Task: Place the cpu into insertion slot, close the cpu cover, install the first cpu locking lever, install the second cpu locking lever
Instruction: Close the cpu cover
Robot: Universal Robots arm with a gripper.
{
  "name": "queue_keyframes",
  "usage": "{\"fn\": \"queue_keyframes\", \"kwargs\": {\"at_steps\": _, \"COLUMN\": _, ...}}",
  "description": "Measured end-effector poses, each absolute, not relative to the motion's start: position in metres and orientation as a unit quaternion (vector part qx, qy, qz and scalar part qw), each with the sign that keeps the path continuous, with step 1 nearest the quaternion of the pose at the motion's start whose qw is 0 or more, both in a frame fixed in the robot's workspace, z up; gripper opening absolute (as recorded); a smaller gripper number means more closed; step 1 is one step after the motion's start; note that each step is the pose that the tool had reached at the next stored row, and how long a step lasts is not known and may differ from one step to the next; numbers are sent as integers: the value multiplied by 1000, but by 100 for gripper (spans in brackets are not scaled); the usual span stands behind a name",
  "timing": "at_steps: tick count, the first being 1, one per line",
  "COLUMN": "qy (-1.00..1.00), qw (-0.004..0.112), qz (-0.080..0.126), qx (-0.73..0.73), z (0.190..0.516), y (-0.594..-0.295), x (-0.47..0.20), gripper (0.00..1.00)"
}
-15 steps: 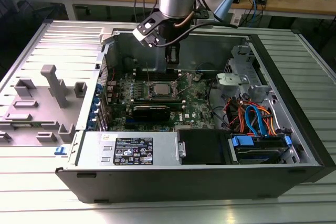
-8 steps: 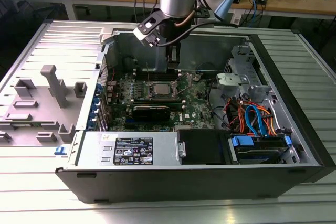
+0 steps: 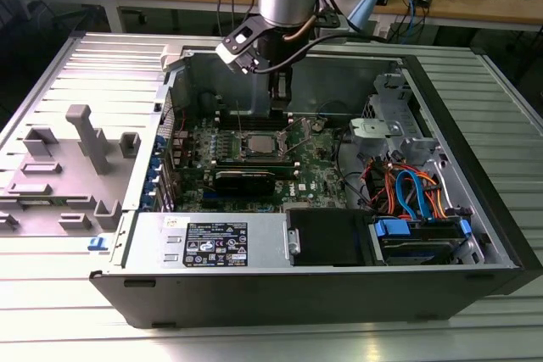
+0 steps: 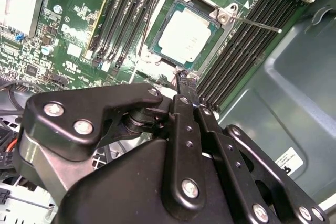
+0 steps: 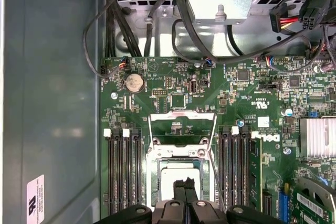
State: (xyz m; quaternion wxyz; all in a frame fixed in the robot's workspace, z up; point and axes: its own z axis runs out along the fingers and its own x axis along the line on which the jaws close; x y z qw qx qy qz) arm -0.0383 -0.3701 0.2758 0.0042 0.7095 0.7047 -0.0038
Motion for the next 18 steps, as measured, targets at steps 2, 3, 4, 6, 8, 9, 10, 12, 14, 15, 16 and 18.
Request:
{"fn": "queue_keyframes", "kwargs": {"at_steps": 2, "qy": 705, "qw": 4, "qz": -4, "qx": 709, "z": 276, "y": -370, "x": -35, "gripper": 11}}
{"fn": "queue_keyframes", "kwargs": {"at_steps": 3, "qy": 705, "qw": 4, "qz": -4, "qx": 709, "z": 276, "y": -370, "x": -33, "gripper": 11}}
{"fn": "queue_keyframes", "kwargs": {"at_steps": 4, "qy": 705, "qw": 4, "qz": -4, "qx": 709, "z": 276, "y": -370, "x": -31, "gripper": 11}}
{"fn": "queue_keyframes", "kwargs": {"at_steps": 6, "qy": 705, "qw": 4, "qz": -4, "qx": 709, "z": 276, "y": -370, "x": -28, "gripper": 11}}
{"fn": "queue_keyframes", "kwargs": {"at_steps": 8, "qy": 705, "qw": 4, "qz": -4, "qx": 709, "z": 276, "y": -370, "x": -26, "gripper": 11}}
{"fn": "queue_keyframes", "kwargs": {"at_steps": 9, "qy": 705, "qw": 4, "qz": -4, "qx": 709, "z": 276, "y": -370, "x": -24, "gripper": 11}}
{"fn": "queue_keyframes", "kwargs": {"at_steps": 10, "qy": 705, "qw": 4, "qz": -4, "qx": 709, "z": 276, "y": -370, "x": -22, "gripper": 11}}
{"fn": "queue_keyframes", "kwargs": {"at_steps": 12, "qy": 705, "qw": 4, "qz": -4, "qx": 709, "z": 276, "y": -370, "x": -20, "gripper": 11}}
{"fn": "queue_keyframes", "kwargs": {"at_steps": 14, "qy": 705, "qw": 4, "qz": -4, "qx": 709, "z": 276, "y": -370, "x": -18, "gripper": 11}}
{"fn": "queue_keyframes", "kwargs": {"at_steps": 15, "qy": 705, "qw": 4, "qz": -4, "qx": 709, "z": 276, "y": -370, "x": -17, "gripper": 11}}
{"fn": "queue_keyframes", "kwargs": {"at_steps": 16, "qy": 705, "qw": 4, "qz": -4, "qx": 709, "z": 276, "y": -370, "x": -17, "gripper": 11}}
{"fn": "queue_keyframes", "kwargs": {"at_steps": 18, "qy": 705, "qw": 4, "qz": -4, "qx": 709, "z": 276, "y": -370, "x": -15, "gripper": 11}}
